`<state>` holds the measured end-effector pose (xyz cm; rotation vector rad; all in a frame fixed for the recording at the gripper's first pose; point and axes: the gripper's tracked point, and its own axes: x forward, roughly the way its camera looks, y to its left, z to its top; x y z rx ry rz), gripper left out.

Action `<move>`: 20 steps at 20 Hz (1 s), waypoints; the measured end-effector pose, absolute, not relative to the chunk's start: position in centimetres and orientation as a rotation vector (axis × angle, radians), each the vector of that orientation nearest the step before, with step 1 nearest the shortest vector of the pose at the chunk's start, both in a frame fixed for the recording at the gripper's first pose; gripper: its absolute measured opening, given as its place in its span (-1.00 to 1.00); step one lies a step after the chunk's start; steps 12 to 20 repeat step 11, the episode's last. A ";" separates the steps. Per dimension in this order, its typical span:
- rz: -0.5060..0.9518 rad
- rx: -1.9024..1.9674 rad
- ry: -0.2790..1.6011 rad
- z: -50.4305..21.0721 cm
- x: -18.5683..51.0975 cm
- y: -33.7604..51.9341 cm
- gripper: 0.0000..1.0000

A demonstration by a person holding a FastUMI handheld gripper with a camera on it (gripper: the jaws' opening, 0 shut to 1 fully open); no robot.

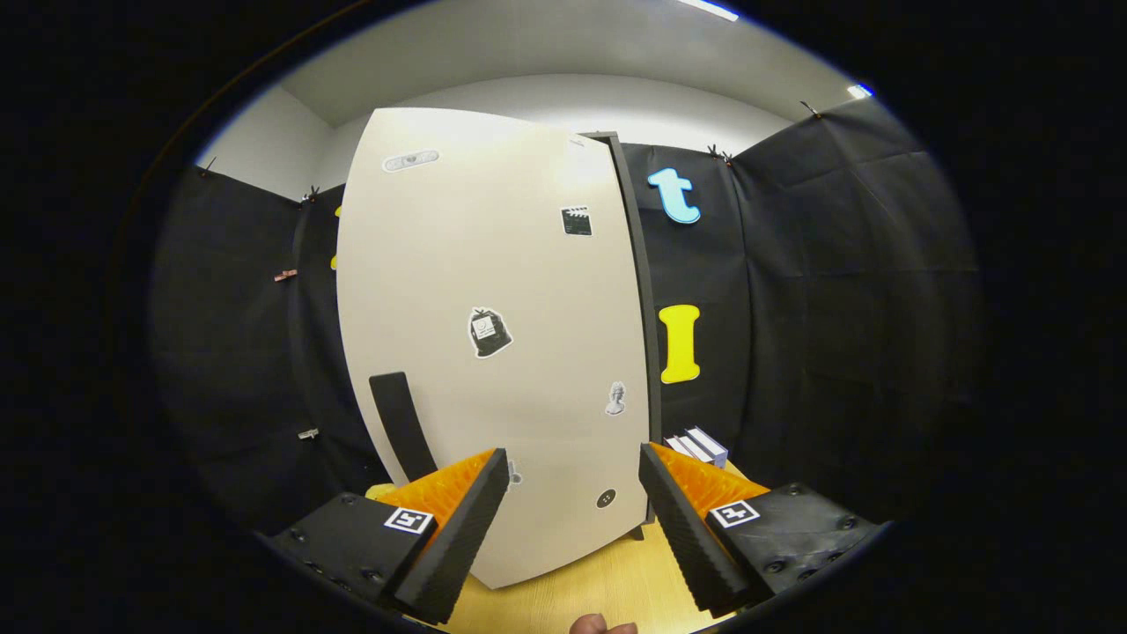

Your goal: Open the shoe cabinet door, grab the shoes and put them into the shoe cabinet, then close the shoe cabinet door.

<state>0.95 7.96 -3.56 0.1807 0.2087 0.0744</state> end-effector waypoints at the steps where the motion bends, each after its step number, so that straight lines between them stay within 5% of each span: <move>1: 0.073 0.173 0.209 -3.6 0.9 8.0 0.96; 20: 0.069 0.118 0.195 -3.3 1.3 8.6 0.96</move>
